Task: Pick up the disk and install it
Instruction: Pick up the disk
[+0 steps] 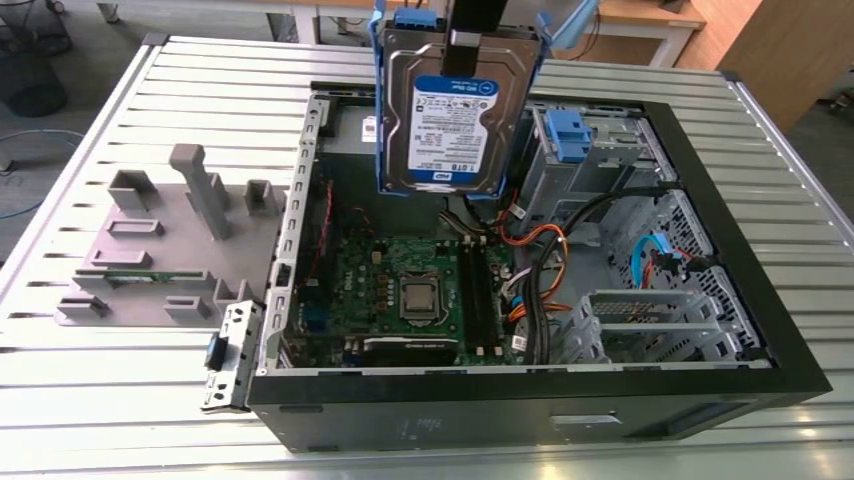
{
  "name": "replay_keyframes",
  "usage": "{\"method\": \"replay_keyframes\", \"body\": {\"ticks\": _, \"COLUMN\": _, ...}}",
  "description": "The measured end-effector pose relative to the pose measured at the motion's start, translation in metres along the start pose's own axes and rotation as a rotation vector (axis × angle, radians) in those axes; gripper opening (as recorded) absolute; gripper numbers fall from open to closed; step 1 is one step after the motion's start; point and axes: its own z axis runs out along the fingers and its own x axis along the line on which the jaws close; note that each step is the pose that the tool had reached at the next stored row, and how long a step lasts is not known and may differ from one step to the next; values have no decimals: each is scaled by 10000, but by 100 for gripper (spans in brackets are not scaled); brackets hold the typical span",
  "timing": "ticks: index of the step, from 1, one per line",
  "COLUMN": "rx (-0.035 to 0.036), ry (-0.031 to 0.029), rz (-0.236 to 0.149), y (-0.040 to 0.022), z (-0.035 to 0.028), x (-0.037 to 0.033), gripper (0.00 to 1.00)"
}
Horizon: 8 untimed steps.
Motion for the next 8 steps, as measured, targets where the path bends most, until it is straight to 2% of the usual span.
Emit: {"method": "replay_keyframes", "body": {"ticks": 8, "rx": 0, "ry": 0, "rz": 0, "y": -3, "z": 2, "x": 72, "gripper": 35}}
